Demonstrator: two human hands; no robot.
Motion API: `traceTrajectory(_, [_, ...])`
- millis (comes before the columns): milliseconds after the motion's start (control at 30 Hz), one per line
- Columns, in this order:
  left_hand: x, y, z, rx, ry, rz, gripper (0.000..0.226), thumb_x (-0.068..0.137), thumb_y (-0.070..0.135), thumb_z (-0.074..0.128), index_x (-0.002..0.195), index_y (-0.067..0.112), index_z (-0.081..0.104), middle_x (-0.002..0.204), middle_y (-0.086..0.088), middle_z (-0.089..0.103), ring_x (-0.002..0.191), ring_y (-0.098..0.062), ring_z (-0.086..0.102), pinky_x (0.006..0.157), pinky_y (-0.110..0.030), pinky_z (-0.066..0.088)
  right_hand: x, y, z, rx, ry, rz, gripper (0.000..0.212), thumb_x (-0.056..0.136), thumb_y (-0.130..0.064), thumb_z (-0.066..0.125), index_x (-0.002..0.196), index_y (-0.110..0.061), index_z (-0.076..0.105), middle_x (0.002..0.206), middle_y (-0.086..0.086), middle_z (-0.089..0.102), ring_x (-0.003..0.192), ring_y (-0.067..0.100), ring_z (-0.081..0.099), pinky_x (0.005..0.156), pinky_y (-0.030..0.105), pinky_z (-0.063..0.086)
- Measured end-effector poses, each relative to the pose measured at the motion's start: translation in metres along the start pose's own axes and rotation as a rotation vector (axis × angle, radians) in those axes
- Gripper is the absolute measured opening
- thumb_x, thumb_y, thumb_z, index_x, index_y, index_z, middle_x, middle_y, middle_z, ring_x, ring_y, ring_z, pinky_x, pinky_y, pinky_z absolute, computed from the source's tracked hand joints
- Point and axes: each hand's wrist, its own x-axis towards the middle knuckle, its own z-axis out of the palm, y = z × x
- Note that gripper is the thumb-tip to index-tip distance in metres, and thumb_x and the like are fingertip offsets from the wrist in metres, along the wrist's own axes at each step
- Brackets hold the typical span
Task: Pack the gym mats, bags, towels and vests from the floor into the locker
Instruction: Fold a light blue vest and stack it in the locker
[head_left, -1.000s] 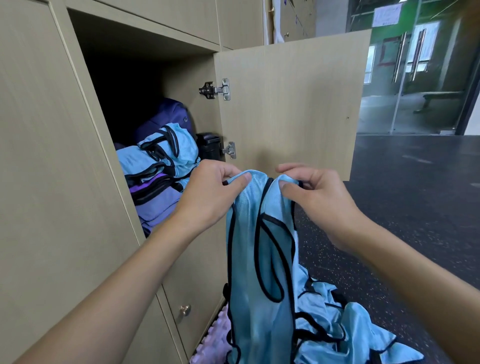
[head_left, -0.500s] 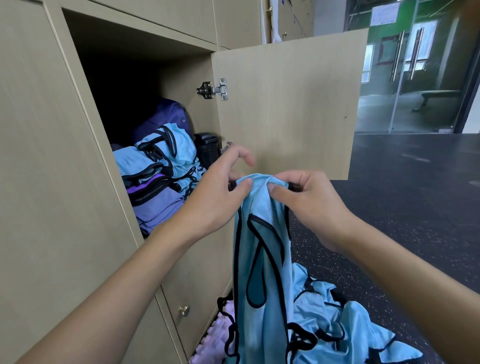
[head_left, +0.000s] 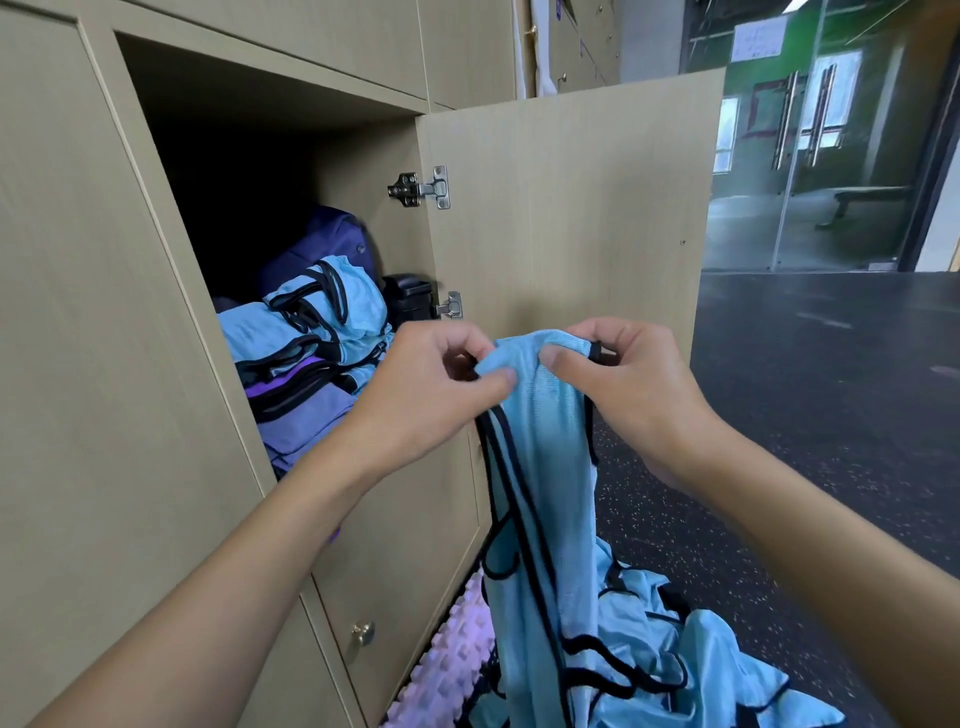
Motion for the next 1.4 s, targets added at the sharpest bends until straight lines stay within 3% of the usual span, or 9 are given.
traceTrajectory(167, [0.003, 0.0, -0.008, -0.28, 0.044, -0.093, 0.017, 0.085, -0.008, 0.069, 0.075, 0.005, 0.066, 0.075, -0.015, 0.064, 0.073, -0.027, 0.052, 0.073, -0.041, 0.039, 0.002, -0.01, -0.019, -0.261, -0.205, -0.08, 0.014, 0.088, -0.016, 0.072, 0.076, -0.013, 0.066, 0.071, 0.001, 0.067, 0.062, 0.006, 0.056, 0.062, 0.019, 0.044])
traceTrajectory(333, [0.006, 0.002, -0.008, -0.265, 0.055, -0.046, 0.019, 0.082, -0.003, 0.072, 0.076, 0.015, 0.069, 0.08, -0.013, 0.063, 0.073, -0.024, 0.053, 0.071, -0.036, 0.042, 0.004, -0.011, -0.018, -0.103, -0.06, -0.142, 0.022, 0.088, -0.002, 0.069, 0.076, -0.014, 0.056, 0.07, 0.003, 0.058, 0.061, 0.016, 0.044, 0.056, 0.027, 0.036])
traceTrajectory(500, [0.004, 0.006, -0.006, -0.319, 0.089, -0.013, 0.026, 0.089, -0.012, 0.061, 0.082, 0.012, 0.069, 0.075, 0.0, 0.072, 0.075, -0.024, 0.056, 0.07, -0.034, 0.043, 0.004, -0.007, -0.018, 0.123, -0.069, -0.06, 0.036, 0.091, 0.001, 0.064, 0.118, -0.022, 0.054, 0.088, -0.005, 0.065, 0.067, 0.007, 0.061, 0.066, 0.019, 0.049])
traceTrajectory(633, [0.004, 0.001, -0.008, -0.348, 0.117, -0.054, 0.027, 0.084, -0.009, 0.06, 0.098, 0.013, 0.065, 0.075, -0.008, 0.074, 0.076, -0.027, 0.051, 0.074, -0.04, 0.039, 0.002, 0.005, -0.016, -0.005, -0.235, 0.021, 0.026, 0.094, -0.015, 0.065, 0.11, 0.006, 0.065, 0.111, 0.036, 0.063, 0.097, 0.054, 0.062, 0.092, 0.065, 0.048])
traceTrajectory(833, [-0.013, -0.014, 0.014, -0.35, 0.048, -0.169, 0.082, 0.077, 0.013, 0.084, 0.138, 0.043, 0.037, 0.1, -0.024, 0.072, 0.085, -0.028, 0.07, 0.092, -0.049, 0.056, 0.004, 0.003, -0.01, 0.085, -0.051, 0.004, 0.028, 0.092, -0.017, 0.063, 0.1, 0.01, 0.059, 0.09, 0.027, 0.064, 0.079, 0.033, 0.056, 0.078, 0.053, 0.049])
traceTrajectory(933, [-0.016, -0.017, 0.018, -0.362, 0.026, -0.168, 0.083, 0.071, 0.025, 0.081, 0.134, 0.056, 0.037, 0.101, -0.041, 0.061, 0.08, -0.037, 0.062, 0.086, -0.057, 0.053, 0.006, 0.003, -0.014, 0.074, -0.025, 0.022, 0.025, 0.09, -0.021, 0.069, 0.107, -0.005, 0.061, 0.091, 0.015, 0.065, 0.082, 0.025, 0.059, 0.082, 0.047, 0.051])
traceTrajectory(1067, [-0.011, -0.015, 0.017, -0.404, 0.153, -0.157, 0.061, 0.091, 0.011, 0.068, 0.124, 0.055, 0.041, 0.079, -0.03, 0.063, 0.076, -0.035, 0.058, 0.087, -0.054, 0.051, 0.003, 0.008, -0.018, -0.012, -0.236, 0.126, 0.068, 0.086, -0.01, 0.075, 0.139, -0.028, 0.037, 0.1, 0.004, 0.076, 0.092, 0.022, 0.074, 0.078, 0.035, 0.06])
traceTrajectory(1233, [-0.024, -0.021, 0.034, -0.544, 0.109, -0.282, 0.085, 0.09, 0.02, 0.074, 0.146, 0.047, 0.017, 0.102, -0.007, 0.077, 0.096, -0.029, 0.074, 0.093, -0.05, 0.056, 0.003, 0.015, -0.012, -0.03, -0.098, 0.08, 0.079, 0.089, -0.018, 0.073, 0.138, -0.058, 0.026, 0.098, 0.026, 0.069, 0.083, 0.041, 0.067, 0.085, 0.057, 0.057])
traceTrajectory(1400, [-0.036, -0.021, 0.049, -0.559, 0.053, -0.158, 0.093, 0.087, -0.011, 0.067, 0.146, 0.044, 0.021, 0.096, -0.015, 0.077, 0.083, -0.027, 0.074, 0.076, -0.036, 0.061, 0.005, 0.021, -0.008, -0.011, -0.055, 0.044, 0.076, 0.085, -0.026, 0.075, 0.132, -0.064, 0.029, 0.096, 0.03, 0.066, 0.076, 0.04, 0.064, 0.08, 0.059, 0.057])
